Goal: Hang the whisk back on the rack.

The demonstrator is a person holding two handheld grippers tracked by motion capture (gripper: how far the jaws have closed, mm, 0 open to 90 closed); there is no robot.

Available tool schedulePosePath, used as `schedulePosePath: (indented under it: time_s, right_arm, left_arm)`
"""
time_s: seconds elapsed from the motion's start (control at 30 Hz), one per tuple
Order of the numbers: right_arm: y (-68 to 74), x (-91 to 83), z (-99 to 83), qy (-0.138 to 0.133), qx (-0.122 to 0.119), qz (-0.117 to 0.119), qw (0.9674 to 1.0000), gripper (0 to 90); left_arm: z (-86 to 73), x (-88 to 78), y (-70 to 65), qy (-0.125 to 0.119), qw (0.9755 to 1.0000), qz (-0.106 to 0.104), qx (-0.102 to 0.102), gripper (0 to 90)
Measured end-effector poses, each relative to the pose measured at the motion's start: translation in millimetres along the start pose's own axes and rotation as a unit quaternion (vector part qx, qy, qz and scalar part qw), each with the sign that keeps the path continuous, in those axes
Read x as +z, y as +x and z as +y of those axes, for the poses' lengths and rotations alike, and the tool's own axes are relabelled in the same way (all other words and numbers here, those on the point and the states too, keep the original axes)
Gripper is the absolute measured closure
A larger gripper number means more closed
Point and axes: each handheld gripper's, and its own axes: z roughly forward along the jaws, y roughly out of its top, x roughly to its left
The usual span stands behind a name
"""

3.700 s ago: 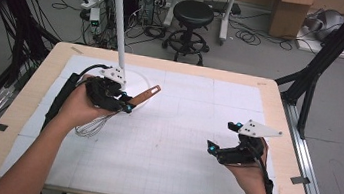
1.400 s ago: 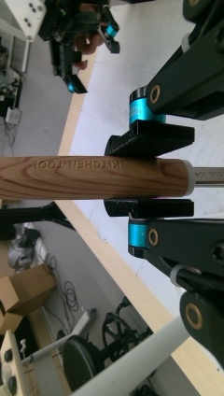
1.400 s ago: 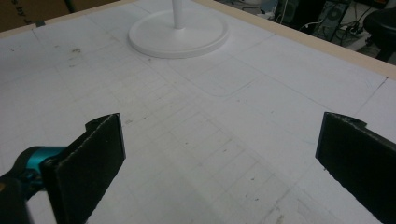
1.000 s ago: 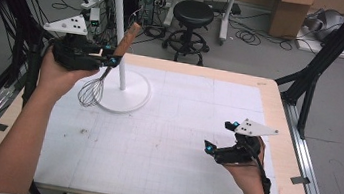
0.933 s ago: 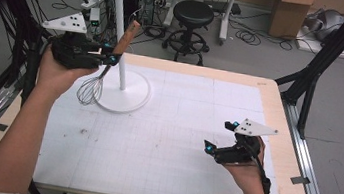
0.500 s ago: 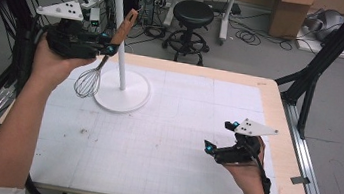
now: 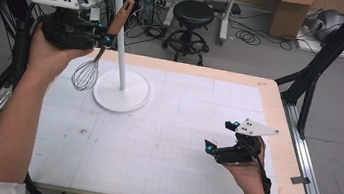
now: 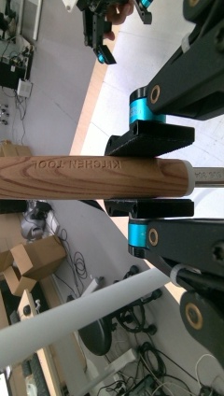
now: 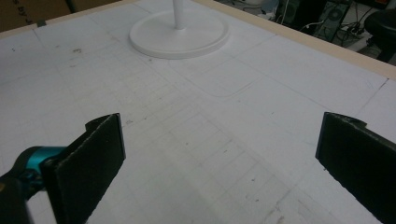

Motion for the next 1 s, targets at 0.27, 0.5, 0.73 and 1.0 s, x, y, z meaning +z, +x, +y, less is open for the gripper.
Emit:
schedulePosePath:
  time_s: [0.27,0.5,0.73,1.0]
  right_arm:
    - [-0.7,-0.6,-0.6,-0.001,0.001,-0.001,1.0000,0.2]
    - [-0.6,-1.7,-0.5,-0.001,0.002,-0.002,1.0000,0.3]
    - [-1.7,-1.3,-1.0,-0.001,0.003,-0.001,1.0000,0.3]
    - [-2.9,-4.4,-2.2,-0.005,0.008,-0.002,1.0000,0.3]
  left_arm:
    - [10.0,-5.5,4.0,0.000,0.9998,0.019,0.006,70.6]
    - [19.0,-9.2,9.2,0.000,0.9993,0.036,0.008,70.6]
    - [26.4,-8.5,12.3,0.004,0.9987,0.049,0.011,70.6]
    - [27.4,-3.6,14.4,0.011,0.9982,0.057,0.016,70.6]
